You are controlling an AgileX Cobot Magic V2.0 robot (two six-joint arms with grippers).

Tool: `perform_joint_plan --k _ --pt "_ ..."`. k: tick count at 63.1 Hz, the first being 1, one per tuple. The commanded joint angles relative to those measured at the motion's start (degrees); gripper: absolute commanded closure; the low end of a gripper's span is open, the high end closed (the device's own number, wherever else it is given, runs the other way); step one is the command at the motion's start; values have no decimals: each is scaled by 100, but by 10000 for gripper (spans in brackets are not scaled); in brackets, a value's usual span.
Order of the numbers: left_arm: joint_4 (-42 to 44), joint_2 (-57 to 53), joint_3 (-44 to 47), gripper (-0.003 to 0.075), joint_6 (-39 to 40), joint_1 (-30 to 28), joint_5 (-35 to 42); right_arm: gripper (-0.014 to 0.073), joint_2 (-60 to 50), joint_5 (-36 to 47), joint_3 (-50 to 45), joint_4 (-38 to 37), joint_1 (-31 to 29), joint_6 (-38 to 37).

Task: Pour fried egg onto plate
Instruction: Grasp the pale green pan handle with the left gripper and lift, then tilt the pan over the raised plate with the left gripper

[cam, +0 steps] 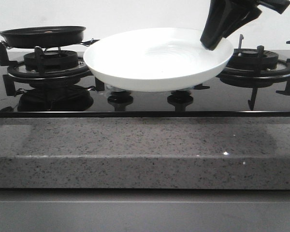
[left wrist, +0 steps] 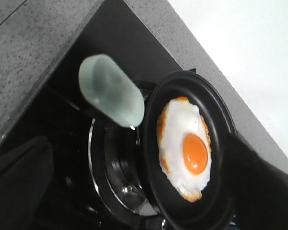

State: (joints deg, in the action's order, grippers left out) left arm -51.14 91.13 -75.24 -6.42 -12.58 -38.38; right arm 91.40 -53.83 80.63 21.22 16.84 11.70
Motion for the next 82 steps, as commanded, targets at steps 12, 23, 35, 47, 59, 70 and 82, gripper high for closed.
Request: perform_joint_plan --k 12,23,35,47,59,70,82 --pt "-398 421 -709 31 -84 -1 87 655 -261 239 130 185 -10 48" --pt "-411 653 -920 32 -84 -1 116 655 -261 239 130 185 -10 48" --pt "-411 653 -920 195 -84 -1 235 655 -261 239 130 185 -10 48" --pt "-411 653 -920 512 -84 -1 235 655 -261 239 130 185 -10 48" --pt "-411 653 -920 715 -84 -1 223 655 -261 239 130 185 -10 48" --pt "-807 522 -946 741 -265 -49 106 655 -261 239 130 185 -10 48" --pt "-1170 139 -1096 741 -738 -65 15 655 -262 238 130 185 -10 48"
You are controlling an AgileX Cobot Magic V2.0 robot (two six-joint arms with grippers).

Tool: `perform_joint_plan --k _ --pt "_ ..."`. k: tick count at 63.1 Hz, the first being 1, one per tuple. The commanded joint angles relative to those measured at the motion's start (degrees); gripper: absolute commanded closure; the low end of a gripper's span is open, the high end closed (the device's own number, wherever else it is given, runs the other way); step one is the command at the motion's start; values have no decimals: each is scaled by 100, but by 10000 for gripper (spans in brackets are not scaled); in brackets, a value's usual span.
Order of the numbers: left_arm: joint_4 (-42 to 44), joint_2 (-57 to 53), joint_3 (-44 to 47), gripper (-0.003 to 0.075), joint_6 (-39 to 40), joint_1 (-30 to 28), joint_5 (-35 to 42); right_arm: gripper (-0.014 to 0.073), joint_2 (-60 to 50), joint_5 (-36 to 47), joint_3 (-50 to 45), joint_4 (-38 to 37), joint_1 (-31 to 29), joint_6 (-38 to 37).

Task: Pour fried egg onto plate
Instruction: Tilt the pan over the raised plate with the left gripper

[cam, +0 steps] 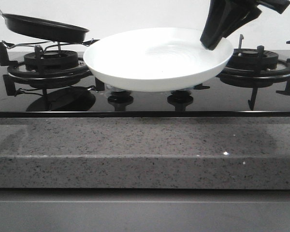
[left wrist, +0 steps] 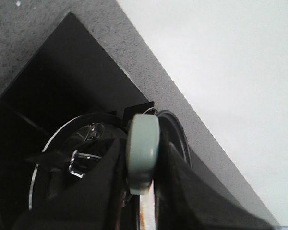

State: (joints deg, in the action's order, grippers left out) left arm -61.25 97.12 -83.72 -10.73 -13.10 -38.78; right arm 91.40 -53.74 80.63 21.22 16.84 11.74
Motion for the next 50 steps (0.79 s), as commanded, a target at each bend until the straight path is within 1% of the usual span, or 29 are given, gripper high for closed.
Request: perform_joint_plan --k 1,13,26,38,50 --pt "-159 -490 -248 741 -307 -12 55 655 -262 229 130 185 -10 44" --pt "-186 -943 -275 741 -437 46 -197 655 -262 229 130 185 -10 44" --pt "-312 -1340 -275 741 -644 284 -620 655 -262 229 130 185 -10 44" --pt "-375 -1574 -275 741 -782 805 -839 655 -262 229 130 185 -10 44" --pt "-378 -1813 -275 741 -1311 1482 -839 655 -262 229 130 185 -10 44"
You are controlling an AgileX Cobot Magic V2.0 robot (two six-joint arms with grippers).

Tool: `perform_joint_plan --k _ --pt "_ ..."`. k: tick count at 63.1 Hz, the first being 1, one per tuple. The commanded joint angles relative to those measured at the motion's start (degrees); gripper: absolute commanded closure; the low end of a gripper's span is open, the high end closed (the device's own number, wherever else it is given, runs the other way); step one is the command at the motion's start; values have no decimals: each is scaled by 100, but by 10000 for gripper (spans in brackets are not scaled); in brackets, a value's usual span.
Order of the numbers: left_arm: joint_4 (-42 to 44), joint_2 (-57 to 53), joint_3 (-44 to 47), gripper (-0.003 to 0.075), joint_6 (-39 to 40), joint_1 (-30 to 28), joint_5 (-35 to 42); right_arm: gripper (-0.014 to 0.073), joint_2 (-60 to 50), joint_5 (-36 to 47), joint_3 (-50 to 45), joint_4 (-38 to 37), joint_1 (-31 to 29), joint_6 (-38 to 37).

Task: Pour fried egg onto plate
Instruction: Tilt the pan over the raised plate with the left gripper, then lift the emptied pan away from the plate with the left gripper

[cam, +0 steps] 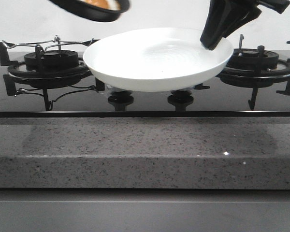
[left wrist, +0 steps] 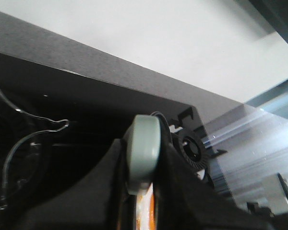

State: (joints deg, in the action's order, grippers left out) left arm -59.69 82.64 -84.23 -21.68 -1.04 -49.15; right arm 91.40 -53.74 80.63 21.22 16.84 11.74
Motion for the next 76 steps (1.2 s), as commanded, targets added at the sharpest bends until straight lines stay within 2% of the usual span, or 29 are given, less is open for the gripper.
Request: perform_joint_plan --k 1,13,40,47,58,64,76 --pt "-535 -380 -224 741 -250 333 199 655 -262 229 130 185 -10 44" --pt "-99 -554 -224 741 -678 1103 400 655 -262 229 130 185 -10 44" --pt "3136 -1098 -224 741 -636 3194 1951 655 -262 229 130 185 -10 44" --pt "4542 -1112 -224 741 -76 3817 2199 655 -262 229 130 185 -10 44" --pt "6159 -1112 -224 741 895 4330 2214 655 -262 229 130 185 -10 44" --pt "6573 -1112 -224 741 1182 4498 2203 655 -262 229 130 185 -10 44" --pt "6489 -1112 -224 741 1464 4500 2193 655 -262 229 130 185 -10 44"
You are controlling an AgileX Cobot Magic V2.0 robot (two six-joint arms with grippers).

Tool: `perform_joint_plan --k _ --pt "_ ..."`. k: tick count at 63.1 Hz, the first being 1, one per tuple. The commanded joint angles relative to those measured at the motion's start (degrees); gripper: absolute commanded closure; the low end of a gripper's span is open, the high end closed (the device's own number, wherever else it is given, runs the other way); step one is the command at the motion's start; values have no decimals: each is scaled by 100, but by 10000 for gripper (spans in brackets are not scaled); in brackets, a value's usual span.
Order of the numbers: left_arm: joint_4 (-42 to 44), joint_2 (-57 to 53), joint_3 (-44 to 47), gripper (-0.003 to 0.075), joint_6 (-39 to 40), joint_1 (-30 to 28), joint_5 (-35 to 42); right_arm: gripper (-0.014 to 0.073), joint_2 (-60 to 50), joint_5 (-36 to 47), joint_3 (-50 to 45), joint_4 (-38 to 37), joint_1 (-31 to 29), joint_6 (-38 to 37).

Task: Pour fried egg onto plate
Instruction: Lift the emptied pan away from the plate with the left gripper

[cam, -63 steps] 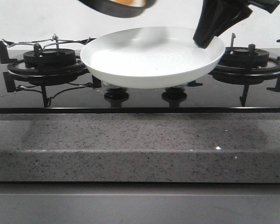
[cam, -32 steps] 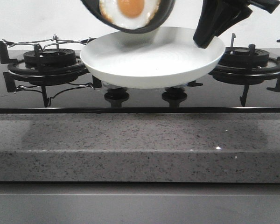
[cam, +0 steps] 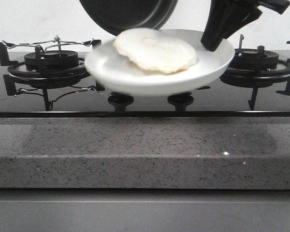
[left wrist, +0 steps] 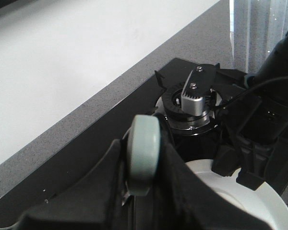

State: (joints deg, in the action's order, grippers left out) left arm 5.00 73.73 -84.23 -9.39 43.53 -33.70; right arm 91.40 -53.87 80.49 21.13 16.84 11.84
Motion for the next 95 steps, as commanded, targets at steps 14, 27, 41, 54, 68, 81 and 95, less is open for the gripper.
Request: perform_joint_plan --k 14,27,41,54,68,81,95 --pt "20 -221 -224 741 1014 -361 719 655 -262 242 144 195 -10 35" --pt "-1150 -221 -224 740 1405 -1497 1030 655 -262 242 144 195 -10 35" --pt "-4241 -55 -224 740 -102 -3008 860 655 -262 242 144 195 -10 35" --pt "-8224 612 -224 740 -2025 -4736 -910 655 -262 242 144 195 -10 35" --pt "-9253 1556 -224 740 -2029 -5747 -1839 655 -262 242 144 195 -10 35" --pt "-9512 2207 -224 741 -2029 -6182 -2096 655 -262 242 144 195 -10 35" --pt "-9460 2680 -214 741 -2014 -6264 -2190 655 -262 242 144 195 -10 35"
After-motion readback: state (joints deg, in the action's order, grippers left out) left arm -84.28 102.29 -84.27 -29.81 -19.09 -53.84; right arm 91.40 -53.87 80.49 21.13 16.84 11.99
